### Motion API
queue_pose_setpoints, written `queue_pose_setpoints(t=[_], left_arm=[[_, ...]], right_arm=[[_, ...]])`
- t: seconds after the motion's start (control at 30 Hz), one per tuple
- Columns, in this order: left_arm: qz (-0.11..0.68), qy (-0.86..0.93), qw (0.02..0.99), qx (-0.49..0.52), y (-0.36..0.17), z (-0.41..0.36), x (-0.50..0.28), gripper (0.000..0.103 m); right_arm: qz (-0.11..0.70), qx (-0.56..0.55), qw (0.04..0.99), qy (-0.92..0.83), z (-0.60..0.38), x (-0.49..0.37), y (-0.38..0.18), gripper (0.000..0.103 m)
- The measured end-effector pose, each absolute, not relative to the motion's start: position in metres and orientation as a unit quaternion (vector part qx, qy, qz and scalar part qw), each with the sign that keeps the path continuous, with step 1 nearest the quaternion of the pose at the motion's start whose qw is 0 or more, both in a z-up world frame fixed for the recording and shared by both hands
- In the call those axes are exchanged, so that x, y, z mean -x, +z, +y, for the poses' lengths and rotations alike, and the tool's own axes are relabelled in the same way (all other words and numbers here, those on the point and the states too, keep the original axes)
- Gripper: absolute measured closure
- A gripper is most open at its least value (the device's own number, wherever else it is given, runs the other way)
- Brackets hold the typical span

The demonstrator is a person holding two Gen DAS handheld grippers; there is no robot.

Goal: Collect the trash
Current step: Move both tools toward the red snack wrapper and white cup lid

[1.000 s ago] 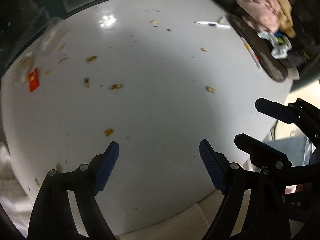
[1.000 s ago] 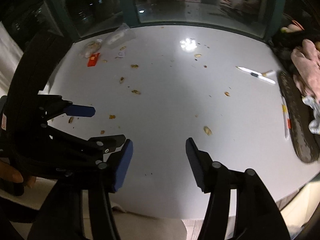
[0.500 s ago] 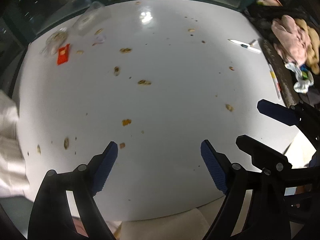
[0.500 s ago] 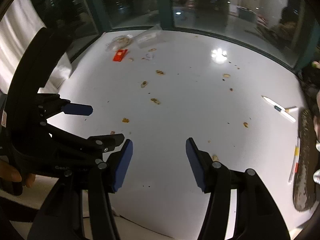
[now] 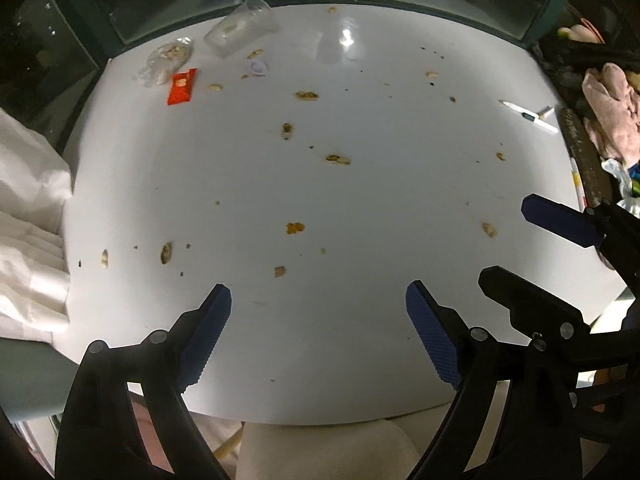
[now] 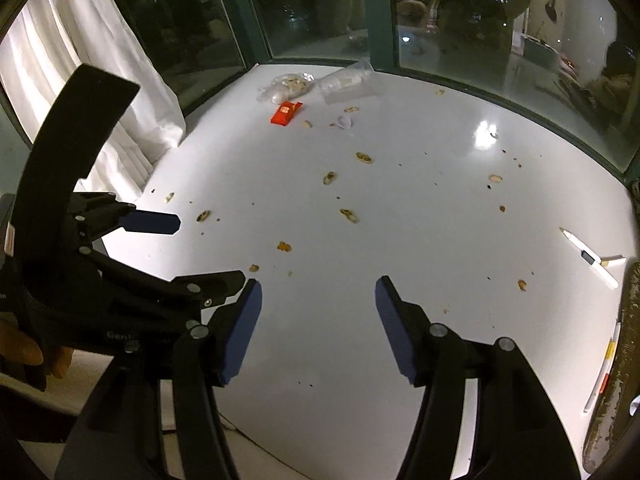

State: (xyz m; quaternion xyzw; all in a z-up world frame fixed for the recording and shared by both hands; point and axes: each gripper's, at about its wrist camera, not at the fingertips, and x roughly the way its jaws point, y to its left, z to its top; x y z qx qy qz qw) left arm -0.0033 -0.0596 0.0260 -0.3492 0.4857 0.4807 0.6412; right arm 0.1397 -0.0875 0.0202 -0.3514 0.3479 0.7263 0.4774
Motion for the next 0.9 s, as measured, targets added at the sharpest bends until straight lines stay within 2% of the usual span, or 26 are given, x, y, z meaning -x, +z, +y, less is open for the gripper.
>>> queue_pose_setpoints(t=[0.43, 0.9], left_arm=[[0.489, 0.488, 0.633, 0.349, 0.020, -0.041, 0.024, 0.017], [0.500, 0.476, 0.634, 0.348, 0.015, 0.022, 0.078, 0.016]], right_arm=[[0.344, 0.351, 0.469, 0.734, -0.071, -0.123, 0.018, 0.045], [0.347, 0.358, 0.473, 0.726, -0.017, -0.067, 0.016, 0.045]])
